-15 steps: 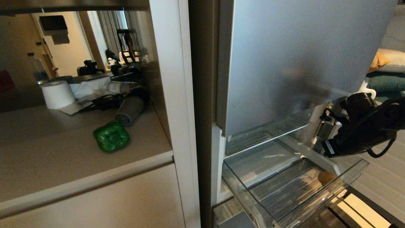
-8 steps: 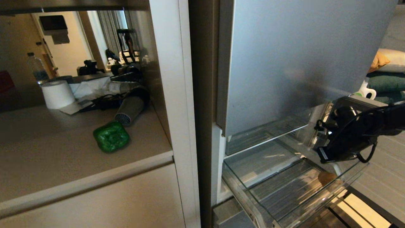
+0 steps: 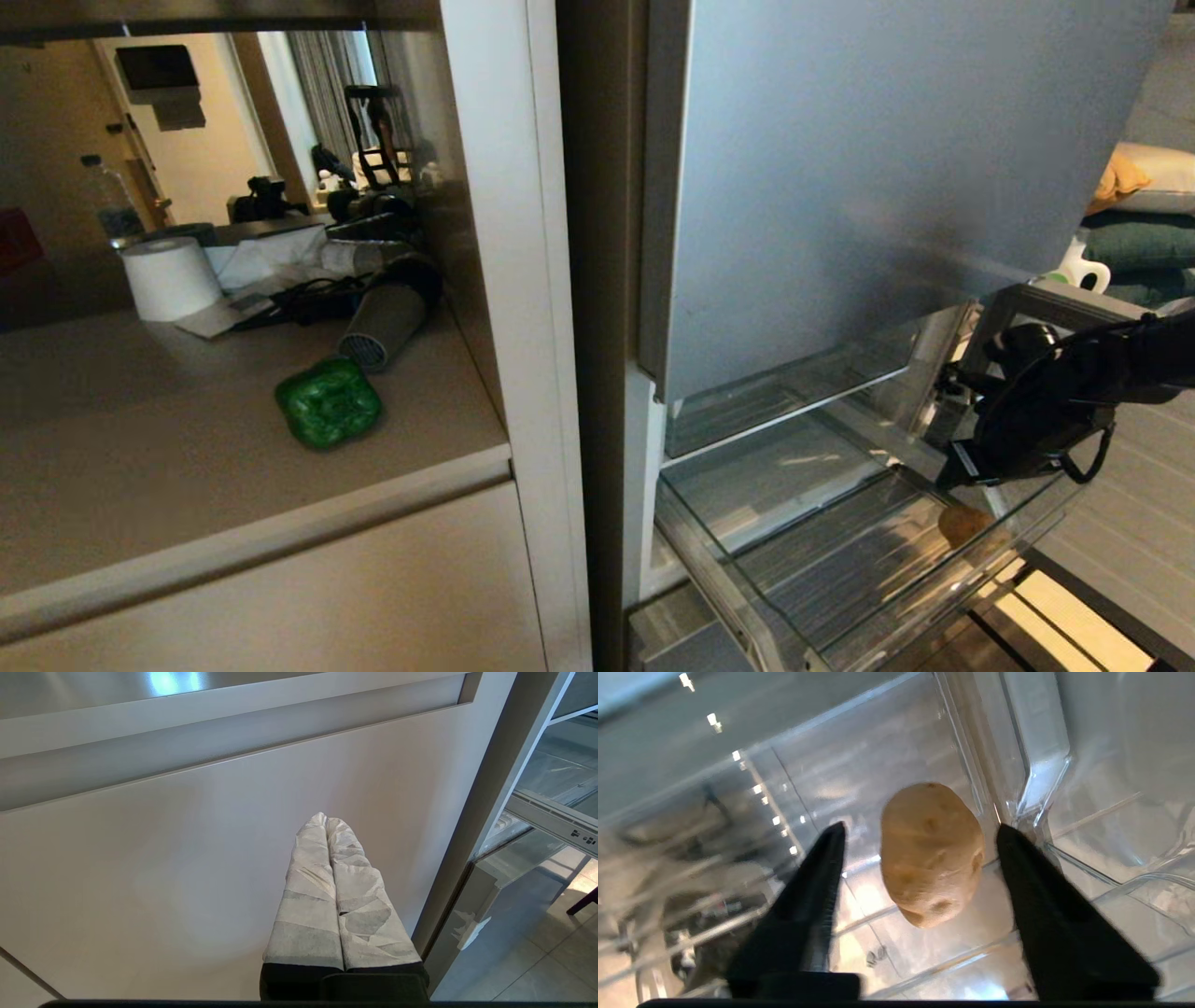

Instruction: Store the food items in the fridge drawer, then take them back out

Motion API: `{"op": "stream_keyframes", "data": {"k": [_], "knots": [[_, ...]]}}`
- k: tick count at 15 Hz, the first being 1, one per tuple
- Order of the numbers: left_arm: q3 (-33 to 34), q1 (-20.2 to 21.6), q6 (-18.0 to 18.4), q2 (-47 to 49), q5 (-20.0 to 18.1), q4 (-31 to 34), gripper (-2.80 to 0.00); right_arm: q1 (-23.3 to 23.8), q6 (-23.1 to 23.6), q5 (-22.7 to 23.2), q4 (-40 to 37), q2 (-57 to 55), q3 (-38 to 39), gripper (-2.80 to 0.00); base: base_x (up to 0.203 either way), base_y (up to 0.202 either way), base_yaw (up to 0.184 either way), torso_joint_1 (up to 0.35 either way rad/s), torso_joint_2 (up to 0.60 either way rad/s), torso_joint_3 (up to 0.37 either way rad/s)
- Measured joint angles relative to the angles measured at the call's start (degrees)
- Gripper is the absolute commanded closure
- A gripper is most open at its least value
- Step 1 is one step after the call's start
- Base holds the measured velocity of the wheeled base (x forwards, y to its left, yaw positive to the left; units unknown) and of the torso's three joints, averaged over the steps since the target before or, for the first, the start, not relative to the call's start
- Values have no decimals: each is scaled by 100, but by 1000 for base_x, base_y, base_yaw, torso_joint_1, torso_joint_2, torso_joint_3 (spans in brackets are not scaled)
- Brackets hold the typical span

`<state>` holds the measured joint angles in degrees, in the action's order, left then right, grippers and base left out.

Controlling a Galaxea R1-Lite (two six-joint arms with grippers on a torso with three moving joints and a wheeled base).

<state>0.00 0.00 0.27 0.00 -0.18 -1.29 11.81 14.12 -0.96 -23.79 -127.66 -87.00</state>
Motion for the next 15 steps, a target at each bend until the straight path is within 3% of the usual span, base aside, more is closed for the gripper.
{"op": "stream_keyframes", "data": {"k": [9, 15], "knots": [[0, 0, -1, 0, 0, 0, 0, 24, 142, 11, -1691, -621, -1186, -280, 0, 0, 0, 0, 0, 0], [0, 0, 0, 0, 0, 0, 0, 43, 176, -30, -2071, -922, -1512, -280, 0, 0, 0, 0, 0, 0]]}}
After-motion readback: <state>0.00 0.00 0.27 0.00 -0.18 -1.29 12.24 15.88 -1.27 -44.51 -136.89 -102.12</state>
